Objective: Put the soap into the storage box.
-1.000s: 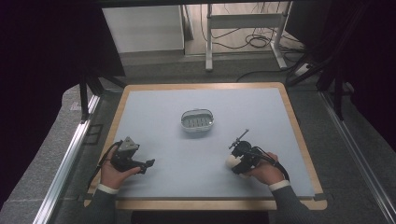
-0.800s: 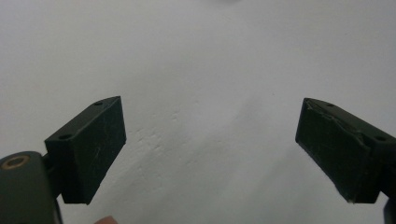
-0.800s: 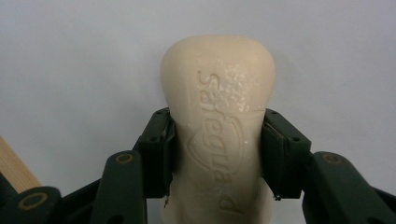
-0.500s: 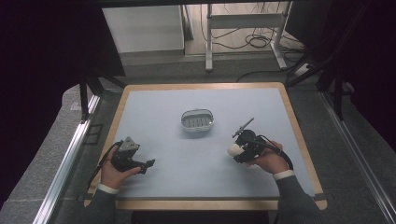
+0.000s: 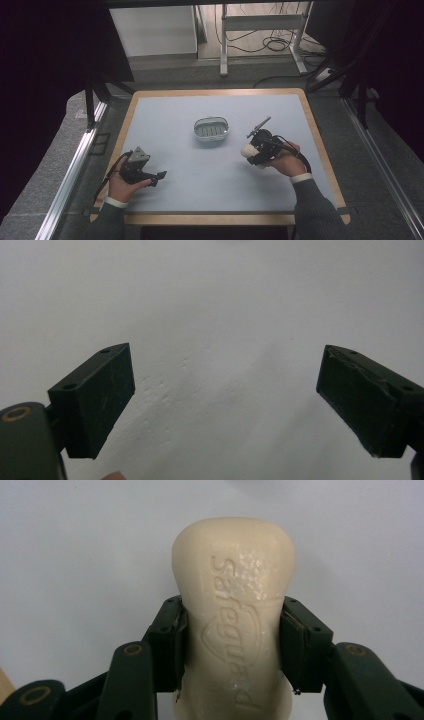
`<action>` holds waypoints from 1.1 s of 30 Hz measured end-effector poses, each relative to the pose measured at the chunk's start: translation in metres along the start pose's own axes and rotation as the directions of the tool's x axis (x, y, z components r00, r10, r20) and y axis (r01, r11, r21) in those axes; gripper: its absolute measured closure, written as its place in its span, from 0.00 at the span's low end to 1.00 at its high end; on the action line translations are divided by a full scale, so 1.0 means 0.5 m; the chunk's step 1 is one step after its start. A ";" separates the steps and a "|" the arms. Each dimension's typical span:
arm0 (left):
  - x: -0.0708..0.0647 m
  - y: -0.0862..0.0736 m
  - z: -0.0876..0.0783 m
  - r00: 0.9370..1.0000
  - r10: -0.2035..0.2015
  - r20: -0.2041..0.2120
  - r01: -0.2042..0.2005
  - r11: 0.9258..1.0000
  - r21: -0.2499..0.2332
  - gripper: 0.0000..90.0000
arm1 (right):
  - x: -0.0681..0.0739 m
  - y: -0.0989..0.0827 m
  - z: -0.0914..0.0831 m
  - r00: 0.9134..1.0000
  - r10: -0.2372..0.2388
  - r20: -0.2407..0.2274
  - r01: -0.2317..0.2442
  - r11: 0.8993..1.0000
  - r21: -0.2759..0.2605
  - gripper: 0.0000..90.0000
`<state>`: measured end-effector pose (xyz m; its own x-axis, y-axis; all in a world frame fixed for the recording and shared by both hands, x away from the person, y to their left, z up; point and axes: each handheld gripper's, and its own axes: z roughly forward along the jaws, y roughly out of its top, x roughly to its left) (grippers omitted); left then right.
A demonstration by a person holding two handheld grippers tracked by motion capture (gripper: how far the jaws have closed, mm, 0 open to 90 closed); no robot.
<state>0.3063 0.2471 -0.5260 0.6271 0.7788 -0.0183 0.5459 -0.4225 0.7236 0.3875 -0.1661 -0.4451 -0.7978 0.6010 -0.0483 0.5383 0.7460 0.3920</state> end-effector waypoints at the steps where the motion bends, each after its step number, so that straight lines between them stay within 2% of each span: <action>1: 0.000 0.000 0.000 1.000 0.000 0.001 0.000 1.000 -0.001 0.10 | -0.002 0.002 0.000 1.000 0.001 0.000 -0.001 1.000 -0.005 0.55; 13: -0.003 0.001 0.006 1.000 0.002 0.005 -0.002 1.000 0.008 0.10 | -0.026 0.024 -0.007 1.000 -0.006 0.007 0.006 1.000 -0.019 0.55; 22: -0.002 0.001 0.006 1.000 0.009 0.007 -0.009 1.000 0.013 0.10 | -0.042 0.057 -0.010 0.999 -0.024 0.021 0.024 1.000 -0.020 0.55; 33: -0.003 0.001 0.007 1.000 0.003 0.006 -0.003 1.000 0.006 0.10 | -0.046 0.090 0.000 0.999 -0.044 0.010 0.044 0.999 -0.027 0.55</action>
<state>0.3074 0.2441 -0.5282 0.6321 0.7746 -0.0205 0.5473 -0.4276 0.7195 0.4302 -0.1463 -0.4262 -0.8179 0.5705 -0.0746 0.4949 0.7638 0.4144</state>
